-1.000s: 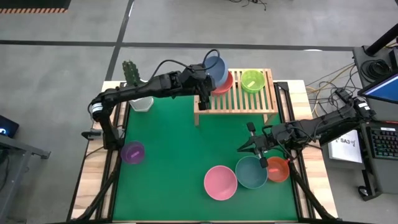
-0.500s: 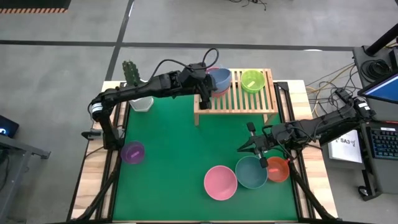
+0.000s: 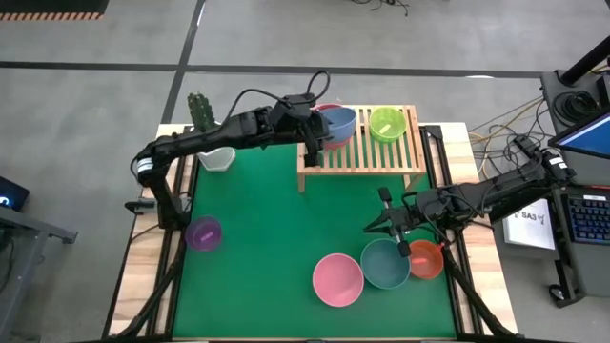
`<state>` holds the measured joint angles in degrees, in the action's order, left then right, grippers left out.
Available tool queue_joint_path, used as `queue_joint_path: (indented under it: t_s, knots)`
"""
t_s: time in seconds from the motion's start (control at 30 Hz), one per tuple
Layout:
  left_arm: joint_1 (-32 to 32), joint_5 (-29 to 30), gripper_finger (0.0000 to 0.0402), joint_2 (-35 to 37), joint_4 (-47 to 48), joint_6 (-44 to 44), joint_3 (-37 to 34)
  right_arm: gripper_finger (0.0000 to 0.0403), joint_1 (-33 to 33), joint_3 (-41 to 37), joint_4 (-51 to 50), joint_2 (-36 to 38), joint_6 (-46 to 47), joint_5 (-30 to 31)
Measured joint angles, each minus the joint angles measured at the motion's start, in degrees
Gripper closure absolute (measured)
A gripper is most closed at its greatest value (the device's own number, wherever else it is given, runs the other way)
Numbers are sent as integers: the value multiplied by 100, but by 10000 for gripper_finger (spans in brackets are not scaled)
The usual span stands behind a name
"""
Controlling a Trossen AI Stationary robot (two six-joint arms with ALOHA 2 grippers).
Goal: Place and stack bowls onto a shelf
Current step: Stack the blue bowl on top of the light orange bowl on the shelf
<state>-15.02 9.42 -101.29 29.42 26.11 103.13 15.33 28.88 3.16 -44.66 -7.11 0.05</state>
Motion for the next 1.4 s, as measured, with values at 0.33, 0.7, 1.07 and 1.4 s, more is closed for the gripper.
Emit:
queue_joint_path:
  t_s: [0.33, 0.7, 1.07, 1.4]
  knots:
    - [-167, -879, 342, 144, -174, 165, -7, 394, 0, 7, 9, -2, -7, 2]
    - [-374, -839, 399, -136, -234, -224, -17, 394, -11, 7, 11, -2, -2, 2]
    - [-353, -860, 401, -142, 31, -519, -125, 394, -15, 7, 9, -2, -6, 2]
    - [-311, -1266, 402, -271, -1499, -1103, -155, 394, -15, 7, 9, -2, -28, 2]
